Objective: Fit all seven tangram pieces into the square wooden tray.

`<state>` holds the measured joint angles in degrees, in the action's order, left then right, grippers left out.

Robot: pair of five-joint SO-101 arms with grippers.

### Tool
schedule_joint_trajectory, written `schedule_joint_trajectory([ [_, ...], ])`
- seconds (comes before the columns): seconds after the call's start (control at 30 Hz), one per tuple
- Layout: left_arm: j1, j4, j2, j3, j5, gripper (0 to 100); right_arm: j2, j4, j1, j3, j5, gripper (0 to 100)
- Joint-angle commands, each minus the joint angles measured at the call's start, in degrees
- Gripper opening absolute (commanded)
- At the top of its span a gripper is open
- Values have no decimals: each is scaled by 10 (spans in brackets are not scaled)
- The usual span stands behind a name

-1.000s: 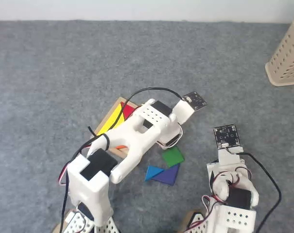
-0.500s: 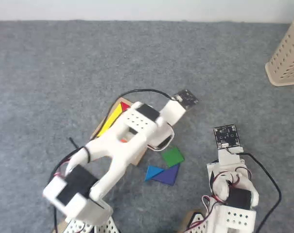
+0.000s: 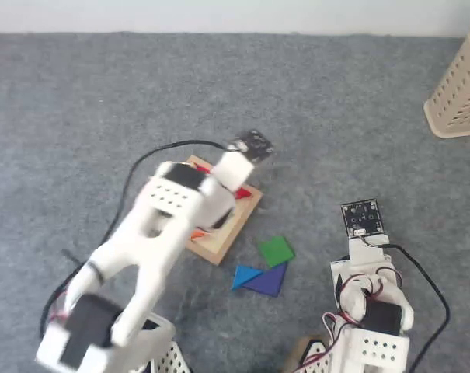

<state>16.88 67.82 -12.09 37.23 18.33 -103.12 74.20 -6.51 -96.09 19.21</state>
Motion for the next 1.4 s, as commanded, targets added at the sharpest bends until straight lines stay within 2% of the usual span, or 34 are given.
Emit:
schedule_joint_trajectory([
  [0.0,-85,-15,-98,48,75,43,-8,-7,-7,-4,6,6],
  [0.2,-170,-115,-149,176,125,43,-8,-7,-7,-4,6,6],
  [0.33,-160,-184,-152,221,137,43,-8,-7,-7,-4,6,6],
  [0.43,-159,-207,-151,232,137,43,-8,-7,-7,-4,6,6],
  [0.63,-157,-192,-151,232,137,55,-8,-7,-7,-4,6,6],
  [0.83,-157,-186,-151,233,137,130,-8,-7,-7,-4,6,6],
  [1.0,-157,-185,-151,233,137,131,-8,-7,-7,-4,6,6],
  [1.13,-149,-142,-158,211,135,130,-8,-7,-7,-4,6,6],
  [1.2,-149,-123,-158,183,112,130,-8,-7,-7,-4,6,6],
  [1.37,-221,-125,-153,111,-72,130,-8,-7,-7,-4,6,6],
])
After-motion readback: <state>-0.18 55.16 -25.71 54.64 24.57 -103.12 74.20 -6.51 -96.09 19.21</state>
